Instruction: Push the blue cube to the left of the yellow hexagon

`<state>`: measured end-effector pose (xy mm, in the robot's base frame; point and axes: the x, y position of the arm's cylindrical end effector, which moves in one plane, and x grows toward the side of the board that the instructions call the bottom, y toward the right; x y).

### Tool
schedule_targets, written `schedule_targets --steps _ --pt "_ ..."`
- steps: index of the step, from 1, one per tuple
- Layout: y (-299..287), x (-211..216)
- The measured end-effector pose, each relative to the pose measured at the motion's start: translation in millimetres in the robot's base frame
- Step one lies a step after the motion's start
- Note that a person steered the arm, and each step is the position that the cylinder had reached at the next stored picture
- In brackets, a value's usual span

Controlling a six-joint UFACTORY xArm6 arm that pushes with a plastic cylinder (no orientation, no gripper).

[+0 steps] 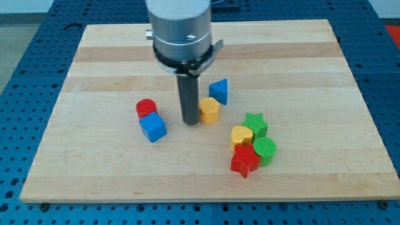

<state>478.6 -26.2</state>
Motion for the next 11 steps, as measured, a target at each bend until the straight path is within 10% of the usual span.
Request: schedule_targets --steps 4,8,11 --pt "-131 58" --pt "-27 57" --pt "-20 -25"
